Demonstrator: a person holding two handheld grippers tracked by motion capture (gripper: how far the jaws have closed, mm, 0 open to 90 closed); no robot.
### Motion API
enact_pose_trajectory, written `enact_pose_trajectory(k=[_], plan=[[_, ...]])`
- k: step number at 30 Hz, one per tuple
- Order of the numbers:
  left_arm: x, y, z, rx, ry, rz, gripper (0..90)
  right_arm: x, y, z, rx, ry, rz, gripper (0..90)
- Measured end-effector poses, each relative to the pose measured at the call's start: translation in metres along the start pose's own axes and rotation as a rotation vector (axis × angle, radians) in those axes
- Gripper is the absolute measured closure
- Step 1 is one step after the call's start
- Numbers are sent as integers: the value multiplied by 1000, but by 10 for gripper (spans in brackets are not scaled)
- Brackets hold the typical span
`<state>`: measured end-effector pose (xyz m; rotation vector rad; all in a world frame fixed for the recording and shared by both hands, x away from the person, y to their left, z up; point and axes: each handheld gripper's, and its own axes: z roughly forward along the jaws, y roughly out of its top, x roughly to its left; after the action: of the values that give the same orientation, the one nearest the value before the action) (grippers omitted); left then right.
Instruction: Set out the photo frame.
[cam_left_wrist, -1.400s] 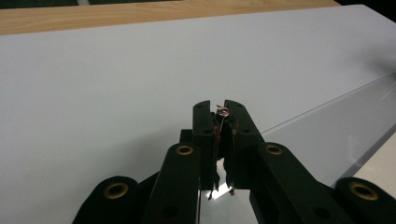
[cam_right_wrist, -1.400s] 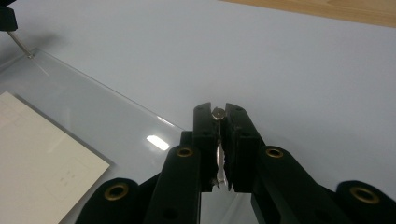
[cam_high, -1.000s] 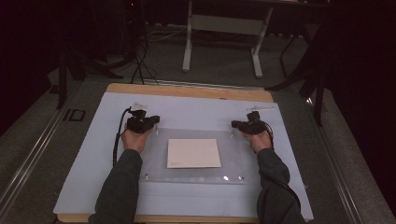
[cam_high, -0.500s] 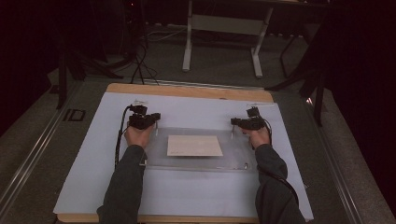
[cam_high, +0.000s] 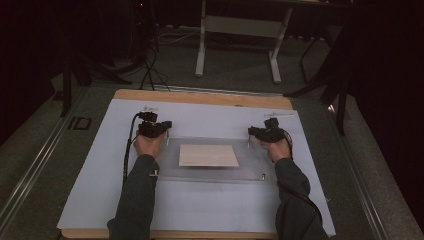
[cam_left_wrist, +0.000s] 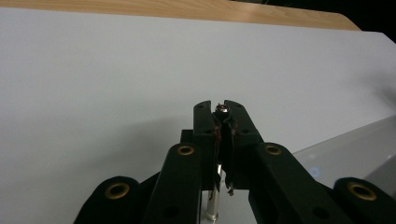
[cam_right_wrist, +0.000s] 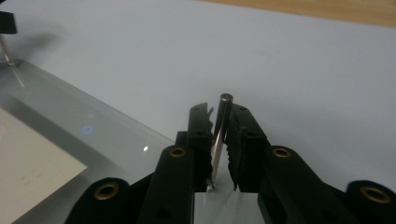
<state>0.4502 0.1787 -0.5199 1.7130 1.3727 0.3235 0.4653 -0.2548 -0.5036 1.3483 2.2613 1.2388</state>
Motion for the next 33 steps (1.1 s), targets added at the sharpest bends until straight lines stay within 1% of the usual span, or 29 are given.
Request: enact_pose_trajectory(k=[4, 7, 8, 12, 13, 15, 18, 22, 23, 24, 27, 30, 32, 33], plan=[[0, 0, 0, 1, 1, -1, 849, 2, -4, -12, -38, -8, -47, 760], [0, 0, 0, 1, 1, -1, 849, 4, -7, -19, -55, -15, -66, 756], [0, 0, 0, 1, 2, -2, 849, 5, -11, -26, -75, -30, -91, 754], [0, 0, 0, -1, -1, -7, 849, 6, -19, -34, -103, -38, -114, 739], [0, 0, 0, -1, -1, -7, 849, 7, -21, -35, -104, -39, -114, 738], [0, 0, 0, -2, -1, -8, 849, 8, -25, -39, -108, -41, -131, 736], [0, 0, 0, -1, -2, -10, 849, 8, -32, -42, -110, -47, -145, 737], [1, 0, 0, -2, -4, -16, 849, 8, -41, -46, -122, -47, -145, 736], [1, 0, 0, -2, -4, -16, 848, 8, -41, -46, -122, -47, -145, 736], [1, 0, 1, -4, -6, -19, 848, 8, -45, -48, -119, -44, -143, 737], [1, 0, 1, -4, -8, -21, 848, 8, -50, -49, -116, -33, -152, 735], [1, 0, 1, -4, -8, -22, 848, 9, -54, -51, -109, -28, -173, 710], [1, 0, 1, -3, -8, -23, 848, 9, -56, -53, -110, -34, -187, 699], [1, 0, 1, -3, -8, -24, 848, 9, -57, -54, -107, -27, -192, 699]])
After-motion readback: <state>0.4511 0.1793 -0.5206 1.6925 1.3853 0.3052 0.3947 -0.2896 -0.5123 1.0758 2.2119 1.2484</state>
